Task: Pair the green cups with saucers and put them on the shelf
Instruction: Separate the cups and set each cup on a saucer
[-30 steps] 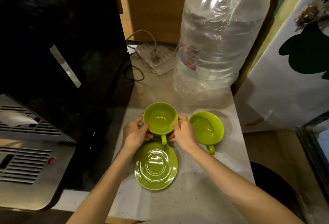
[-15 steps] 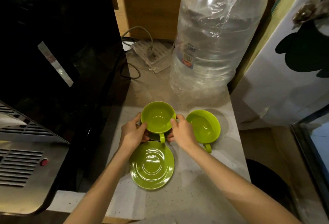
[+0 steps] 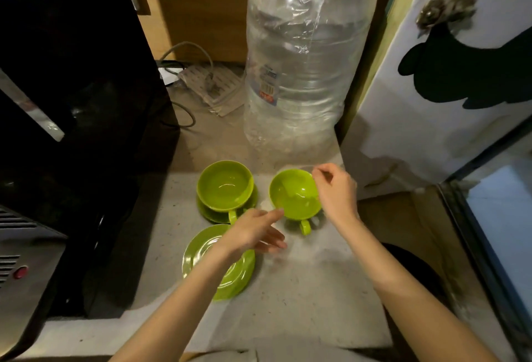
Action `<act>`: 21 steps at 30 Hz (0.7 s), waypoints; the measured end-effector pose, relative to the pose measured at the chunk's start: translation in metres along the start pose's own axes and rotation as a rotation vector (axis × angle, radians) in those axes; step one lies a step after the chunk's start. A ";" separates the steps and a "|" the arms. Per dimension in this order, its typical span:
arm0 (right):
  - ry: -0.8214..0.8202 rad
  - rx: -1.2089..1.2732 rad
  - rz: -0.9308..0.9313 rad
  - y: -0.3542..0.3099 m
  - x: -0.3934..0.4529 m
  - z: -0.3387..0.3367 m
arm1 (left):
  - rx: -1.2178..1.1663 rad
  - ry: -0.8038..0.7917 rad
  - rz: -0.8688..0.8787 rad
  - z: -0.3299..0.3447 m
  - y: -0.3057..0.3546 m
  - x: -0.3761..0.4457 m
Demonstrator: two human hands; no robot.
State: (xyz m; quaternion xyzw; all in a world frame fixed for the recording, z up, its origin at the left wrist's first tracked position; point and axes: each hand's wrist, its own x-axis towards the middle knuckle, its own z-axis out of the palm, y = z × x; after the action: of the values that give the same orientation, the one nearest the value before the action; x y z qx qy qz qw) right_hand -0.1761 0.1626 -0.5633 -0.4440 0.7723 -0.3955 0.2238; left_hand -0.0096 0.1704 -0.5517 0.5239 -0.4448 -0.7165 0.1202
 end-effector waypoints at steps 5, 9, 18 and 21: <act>-0.063 -0.009 0.168 0.036 -0.005 0.002 | -0.191 0.111 0.062 0.007 -0.014 0.032; -0.255 0.355 0.471 0.047 -0.008 0.009 | -0.226 0.135 0.106 0.009 -0.018 0.044; -0.306 0.453 0.485 0.046 -0.008 0.005 | -0.267 0.163 0.171 0.016 -0.014 0.041; -0.287 0.432 0.437 0.041 -0.011 0.000 | -0.271 0.153 0.219 0.015 -0.010 0.030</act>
State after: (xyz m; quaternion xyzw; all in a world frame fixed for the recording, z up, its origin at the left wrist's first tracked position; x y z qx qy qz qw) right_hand -0.1916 0.1843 -0.5969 -0.2615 0.7080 -0.4262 0.4988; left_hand -0.0323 0.1648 -0.5783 0.5043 -0.3880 -0.7105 0.3005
